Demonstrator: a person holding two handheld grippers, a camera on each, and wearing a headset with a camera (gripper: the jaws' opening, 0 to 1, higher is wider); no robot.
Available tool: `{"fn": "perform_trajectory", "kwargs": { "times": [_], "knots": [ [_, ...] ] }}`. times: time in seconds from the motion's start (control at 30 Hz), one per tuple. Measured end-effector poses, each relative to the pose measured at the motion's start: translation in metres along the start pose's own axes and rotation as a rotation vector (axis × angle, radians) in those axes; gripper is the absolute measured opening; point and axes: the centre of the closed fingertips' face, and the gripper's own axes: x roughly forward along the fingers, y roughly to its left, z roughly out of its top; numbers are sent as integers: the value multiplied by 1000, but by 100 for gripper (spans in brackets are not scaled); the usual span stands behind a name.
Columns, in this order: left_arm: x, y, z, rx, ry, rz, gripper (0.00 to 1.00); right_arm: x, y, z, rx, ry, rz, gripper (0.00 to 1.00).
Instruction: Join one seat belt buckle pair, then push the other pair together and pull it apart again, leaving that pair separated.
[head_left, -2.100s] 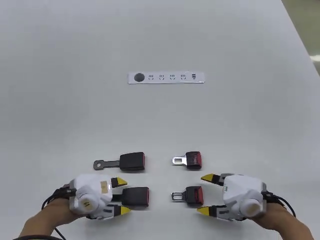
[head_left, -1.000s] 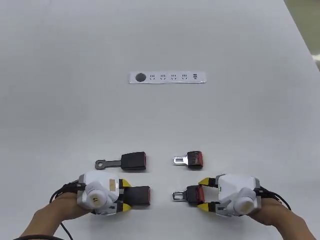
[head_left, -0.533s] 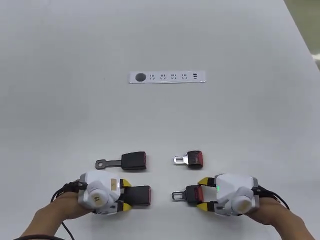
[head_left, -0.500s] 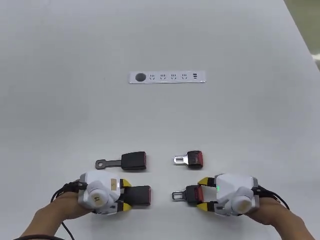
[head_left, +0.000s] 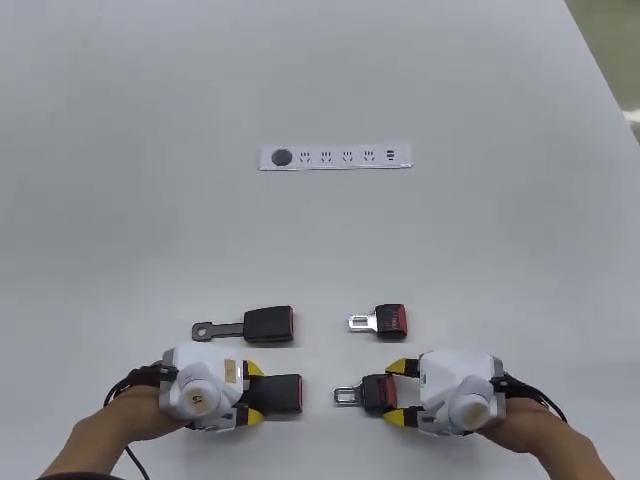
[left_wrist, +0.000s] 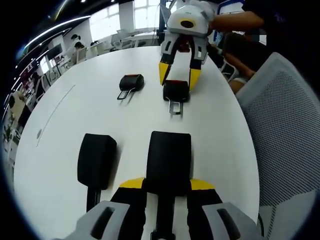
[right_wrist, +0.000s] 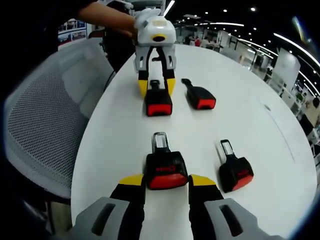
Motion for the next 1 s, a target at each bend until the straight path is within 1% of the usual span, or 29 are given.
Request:
{"fn": "perform_trajectory", "kwargs": {
  "times": [0.17, 0.43, 1.0],
  "knots": [
    [0, 0, 1, 0, 4, -2, 32, 3, 0, 4, 4, -3, 0, 30],
    [-2, -2, 3, -2, 12, -3, 32, 9, 1, 15, -4, -12, 1, 29],
    [-2, -1, 1, -3, 17, -9, 32, 20, 6, 29, -22, -20, 20, 29]
  ]
}}
